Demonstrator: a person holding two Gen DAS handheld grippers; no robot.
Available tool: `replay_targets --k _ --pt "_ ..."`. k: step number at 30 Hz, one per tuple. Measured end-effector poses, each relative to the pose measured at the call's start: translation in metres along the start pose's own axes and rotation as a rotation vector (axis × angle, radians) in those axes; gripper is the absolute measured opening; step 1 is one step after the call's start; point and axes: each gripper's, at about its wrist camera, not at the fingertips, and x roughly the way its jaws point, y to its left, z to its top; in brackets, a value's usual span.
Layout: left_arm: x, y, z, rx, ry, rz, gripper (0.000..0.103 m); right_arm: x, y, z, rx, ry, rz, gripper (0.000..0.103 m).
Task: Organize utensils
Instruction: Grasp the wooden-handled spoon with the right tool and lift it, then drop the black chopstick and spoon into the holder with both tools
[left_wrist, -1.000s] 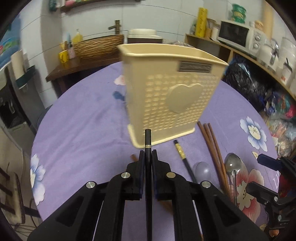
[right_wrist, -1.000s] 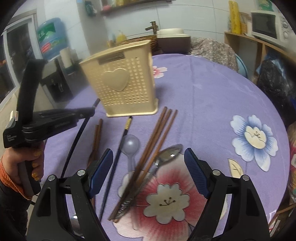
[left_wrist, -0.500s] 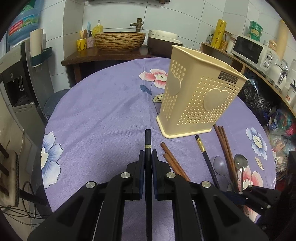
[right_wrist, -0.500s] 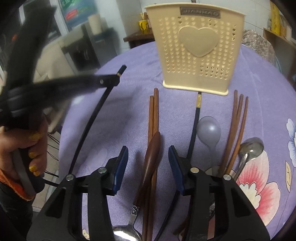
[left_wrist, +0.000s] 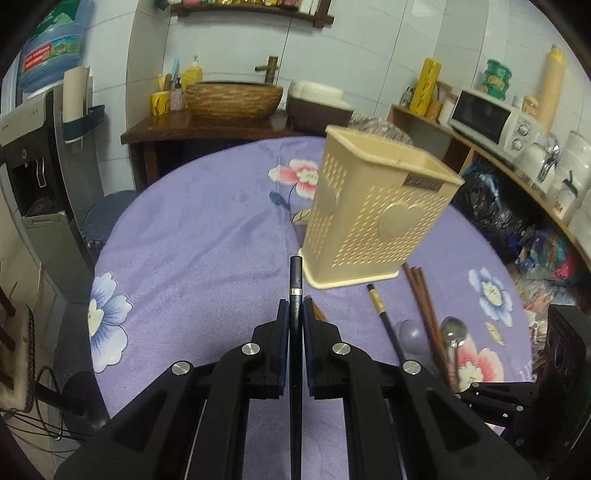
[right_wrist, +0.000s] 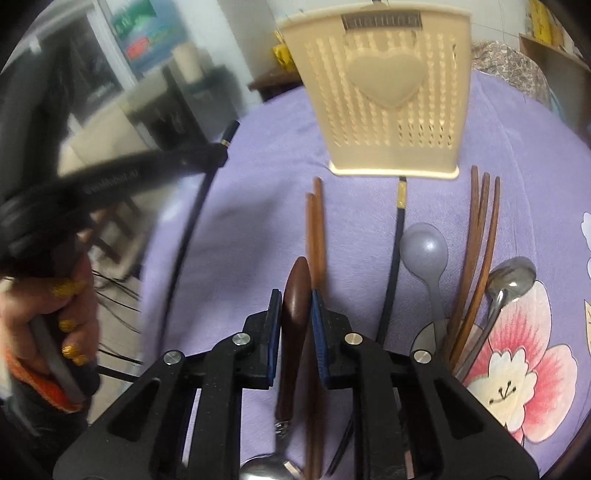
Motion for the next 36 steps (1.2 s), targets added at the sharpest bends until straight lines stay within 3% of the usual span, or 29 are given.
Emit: replay_targets --k 8,16,23,29,36 --pt "-0.081 -0.008 0.008 0.018 -0.191 -0.051 0.009 -0.076 0.004 -0.010 -0.018 -0.102 0.132 0.016" --pt "-0.085 -0.016 0.011 0.031 -0.213 -0.061 0.009 -0.095 0.001 -0.014 -0.030 -0.132 0.160 0.016" --pt "-0.096 -0.017 0.021 0.040 -0.247 -0.066 0.009 -0.107 0.009 0.003 -0.076 -0.178 0.165 0.016" --pt "-0.116 -0.025 0.069 0.088 -0.321 -0.061 0.009 -0.133 0.019 0.055 -0.151 -0.245 0.122 0.016" --pt "-0.129 -0.040 0.149 0.074 -0.398 -0.096 0.008 -0.171 0.016 0.159 -0.176 -0.389 -0.005 0.016"
